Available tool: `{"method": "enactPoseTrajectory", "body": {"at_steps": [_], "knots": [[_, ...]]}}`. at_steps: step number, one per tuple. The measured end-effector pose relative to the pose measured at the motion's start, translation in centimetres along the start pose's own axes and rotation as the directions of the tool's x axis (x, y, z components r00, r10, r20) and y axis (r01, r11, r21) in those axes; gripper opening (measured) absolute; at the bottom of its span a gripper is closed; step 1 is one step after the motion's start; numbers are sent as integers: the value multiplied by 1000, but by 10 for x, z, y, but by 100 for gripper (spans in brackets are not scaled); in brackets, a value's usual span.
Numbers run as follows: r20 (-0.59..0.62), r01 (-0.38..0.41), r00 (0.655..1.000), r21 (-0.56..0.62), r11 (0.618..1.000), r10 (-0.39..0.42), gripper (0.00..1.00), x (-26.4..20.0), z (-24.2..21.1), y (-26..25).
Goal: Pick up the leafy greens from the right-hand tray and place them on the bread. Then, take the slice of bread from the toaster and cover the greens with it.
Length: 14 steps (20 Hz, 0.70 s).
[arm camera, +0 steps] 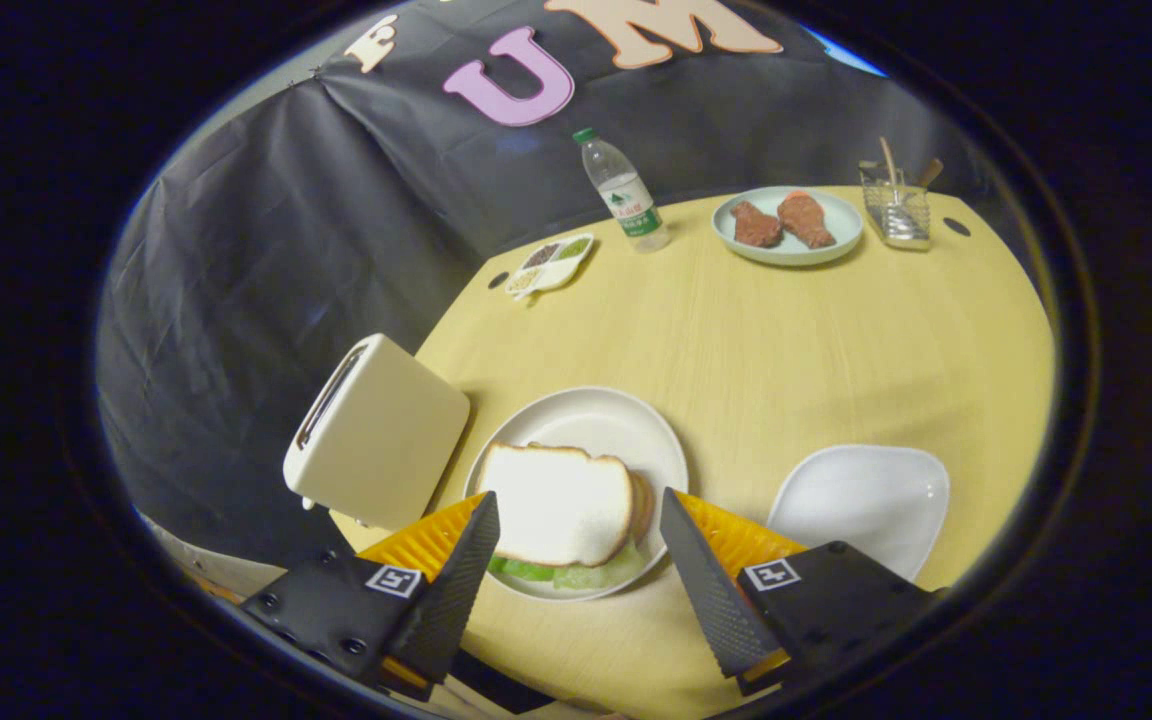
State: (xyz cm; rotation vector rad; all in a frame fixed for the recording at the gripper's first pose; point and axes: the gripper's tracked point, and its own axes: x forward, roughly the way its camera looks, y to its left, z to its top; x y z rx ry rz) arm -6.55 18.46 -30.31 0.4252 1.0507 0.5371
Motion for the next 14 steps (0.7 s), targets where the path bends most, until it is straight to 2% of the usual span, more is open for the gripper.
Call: {"method": "enactPoseTrajectory", "body": {"at_steps": [4,7,11,14], "knots": [[133,45,990,-50,998,-38,100,-31,32,-9],[257,115,963,-99,988,-86,100,-62,64,-19],[408,217,902,-138,966,-144,100,-107,102,-24],[514,283,840,-142,948,-174,100,-143,129,-23]]}}
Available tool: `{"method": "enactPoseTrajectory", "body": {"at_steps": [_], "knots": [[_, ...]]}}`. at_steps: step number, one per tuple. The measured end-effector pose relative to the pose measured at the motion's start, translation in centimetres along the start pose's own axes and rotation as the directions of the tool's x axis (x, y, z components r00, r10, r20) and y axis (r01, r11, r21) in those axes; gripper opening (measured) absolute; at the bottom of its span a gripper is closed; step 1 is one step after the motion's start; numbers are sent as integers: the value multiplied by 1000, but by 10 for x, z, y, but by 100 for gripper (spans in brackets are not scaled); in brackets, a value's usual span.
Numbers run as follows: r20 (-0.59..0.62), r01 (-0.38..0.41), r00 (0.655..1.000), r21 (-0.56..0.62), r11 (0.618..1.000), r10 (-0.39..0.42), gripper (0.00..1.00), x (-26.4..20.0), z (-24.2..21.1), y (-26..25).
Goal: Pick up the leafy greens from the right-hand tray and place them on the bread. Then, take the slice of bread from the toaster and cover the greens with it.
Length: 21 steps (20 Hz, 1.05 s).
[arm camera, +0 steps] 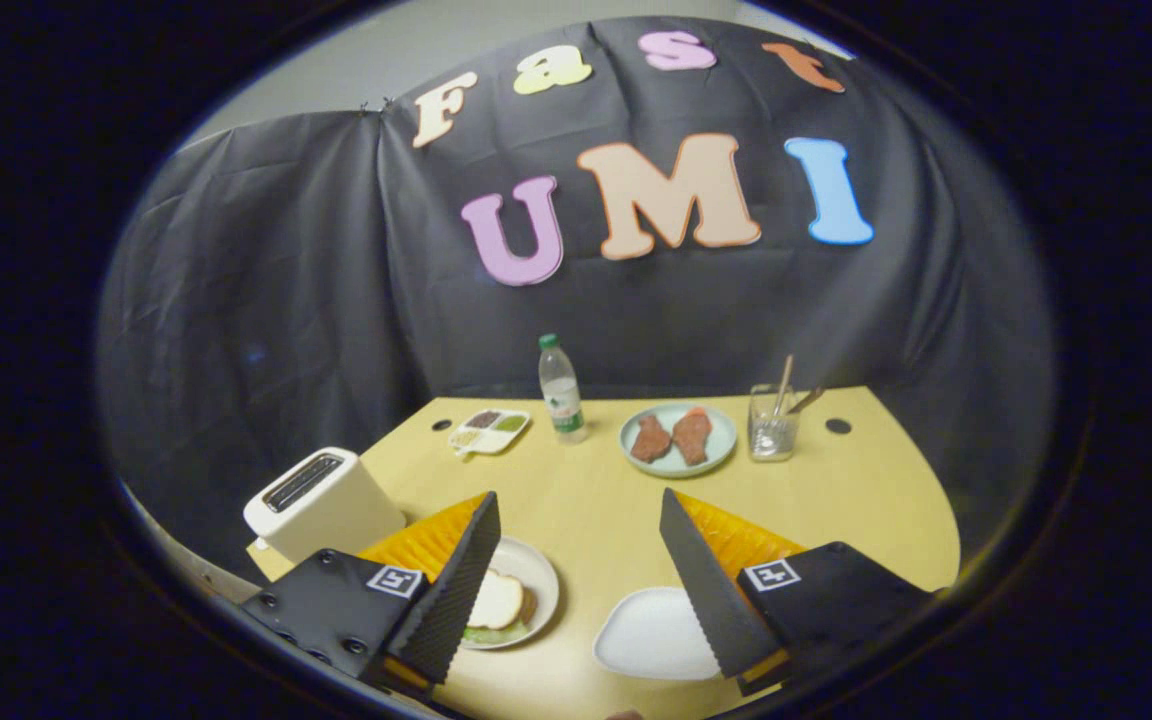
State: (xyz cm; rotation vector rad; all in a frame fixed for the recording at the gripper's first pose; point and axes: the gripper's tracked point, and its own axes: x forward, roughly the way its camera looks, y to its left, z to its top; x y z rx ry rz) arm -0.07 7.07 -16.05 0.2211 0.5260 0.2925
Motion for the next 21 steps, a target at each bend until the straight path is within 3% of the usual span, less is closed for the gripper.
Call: {"method": "enactPoseTrajectory", "body": {"at_steps": [4,9,13,21], "knots": [[160,94,984,-64,994,-83,100,-24,50,-16],[308,204,938,-120,972,-159,100,-49,96,-27],[374,229,912,-128,965,-167,100,-59,121,-27],[411,243,894,-108,964,-180,100,-62,137,-32]]}}
